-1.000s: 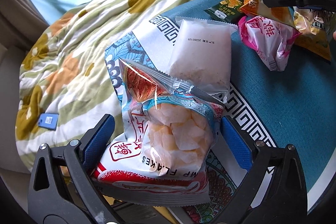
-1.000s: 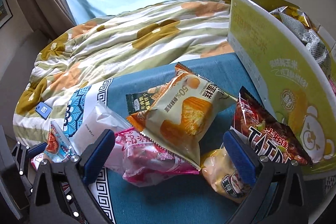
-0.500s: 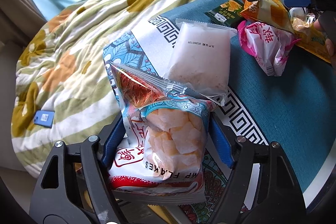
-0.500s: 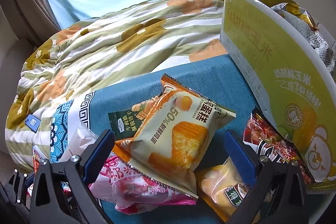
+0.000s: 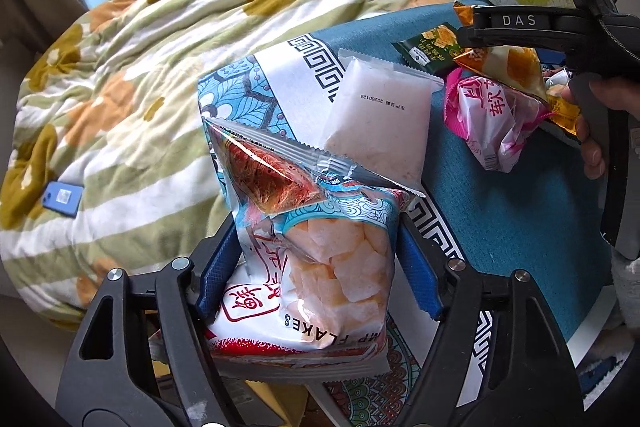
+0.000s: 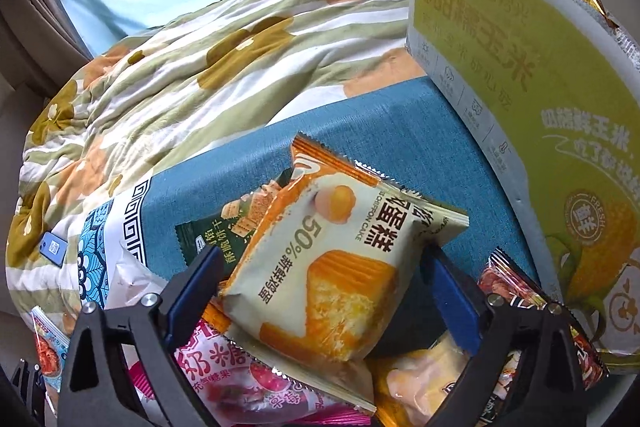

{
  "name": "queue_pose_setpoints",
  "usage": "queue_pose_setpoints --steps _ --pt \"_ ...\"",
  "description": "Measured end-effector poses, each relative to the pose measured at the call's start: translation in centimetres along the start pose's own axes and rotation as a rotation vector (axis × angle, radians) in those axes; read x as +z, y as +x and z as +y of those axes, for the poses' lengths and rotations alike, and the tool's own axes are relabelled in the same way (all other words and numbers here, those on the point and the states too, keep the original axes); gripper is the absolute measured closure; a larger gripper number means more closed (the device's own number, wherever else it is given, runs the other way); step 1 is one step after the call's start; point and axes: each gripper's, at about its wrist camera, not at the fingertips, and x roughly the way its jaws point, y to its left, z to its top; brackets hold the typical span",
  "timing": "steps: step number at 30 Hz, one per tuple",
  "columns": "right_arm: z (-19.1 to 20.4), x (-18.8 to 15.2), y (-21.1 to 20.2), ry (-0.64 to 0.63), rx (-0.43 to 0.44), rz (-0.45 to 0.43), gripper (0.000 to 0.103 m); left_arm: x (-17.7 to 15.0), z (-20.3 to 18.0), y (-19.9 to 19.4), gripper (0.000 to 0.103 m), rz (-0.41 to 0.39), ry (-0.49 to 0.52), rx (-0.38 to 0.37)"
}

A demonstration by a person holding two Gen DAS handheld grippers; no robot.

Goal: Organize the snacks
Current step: 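Grasp the shrimp-flakes bag with the left tool while the right tool grasps the orange cake packet, then lift and carry the shrimp-flakes bag and orange cake packet over the box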

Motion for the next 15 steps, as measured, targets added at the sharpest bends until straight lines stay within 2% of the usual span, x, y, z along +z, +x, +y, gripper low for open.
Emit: queue_pose_setpoints --steps 7,12,15 --pt "0.3 -0.1 0.2 -0.025 -0.009 -0.018 0.009 -0.3 0.4 -0.5 0.032 -0.002 -0.043 -0.007" --pt "0.3 -0.4 0.3 -0.03 0.037 -0.031 0.033 -0.3 0.5 -1.3 0.032 -0.018 -0.072 -0.001" --pt "-0.1 -0.6 -0.3 -0.027 0.063 -0.05 0.038 -0.4 0.6 -1.8 0.032 -0.026 -0.087 -0.001"
